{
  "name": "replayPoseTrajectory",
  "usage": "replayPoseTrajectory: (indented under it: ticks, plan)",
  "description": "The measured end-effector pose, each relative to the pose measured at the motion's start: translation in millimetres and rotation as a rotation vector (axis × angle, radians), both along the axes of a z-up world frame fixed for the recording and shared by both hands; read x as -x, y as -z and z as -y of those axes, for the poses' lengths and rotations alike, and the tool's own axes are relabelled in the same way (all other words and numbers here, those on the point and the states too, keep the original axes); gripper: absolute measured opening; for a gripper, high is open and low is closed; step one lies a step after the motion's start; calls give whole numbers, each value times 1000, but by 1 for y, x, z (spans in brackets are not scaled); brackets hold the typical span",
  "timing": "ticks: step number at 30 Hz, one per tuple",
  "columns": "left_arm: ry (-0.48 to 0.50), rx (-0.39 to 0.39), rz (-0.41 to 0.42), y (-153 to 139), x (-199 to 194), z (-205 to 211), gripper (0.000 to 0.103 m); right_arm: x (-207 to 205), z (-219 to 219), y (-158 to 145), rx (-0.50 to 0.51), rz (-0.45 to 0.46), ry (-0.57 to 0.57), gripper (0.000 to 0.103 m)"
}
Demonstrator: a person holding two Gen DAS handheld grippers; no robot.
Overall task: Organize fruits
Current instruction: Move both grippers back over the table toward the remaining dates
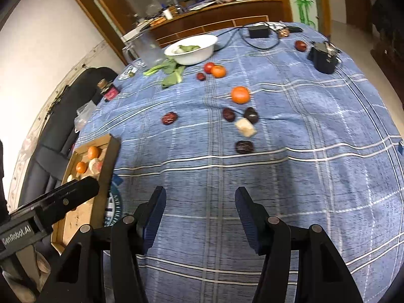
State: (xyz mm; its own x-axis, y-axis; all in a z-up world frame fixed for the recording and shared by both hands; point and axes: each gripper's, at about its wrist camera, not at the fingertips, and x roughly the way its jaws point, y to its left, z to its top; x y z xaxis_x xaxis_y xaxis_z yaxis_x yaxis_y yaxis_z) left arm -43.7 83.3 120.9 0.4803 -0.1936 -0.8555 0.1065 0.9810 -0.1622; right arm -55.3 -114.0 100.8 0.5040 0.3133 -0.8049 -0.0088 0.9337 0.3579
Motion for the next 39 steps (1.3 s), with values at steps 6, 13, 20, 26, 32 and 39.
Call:
replayPoseTrajectory:
  ticks: [6,13,20,26,32,39]
  plan:
    - [16,-77,11,7,3,13,72,-2,13,13,-6,-42,22,61]
    - [16,-216,58,10,4,21,72,-5,10,22,-2,-60,8,61]
    - [46,-286,78,14,1,27,72,-10,5,27,-2,-78,4,61]
    - [34,-299,81,15,-2,25,72,-13,1,30,2,-84,1,61]
    - [30,-318,63,21,-9,27,72,-16,4,33,8,-93,8,61]
    - [43,-337,33,31,-14,33,72,-20,10,38,11,-108,17,61]
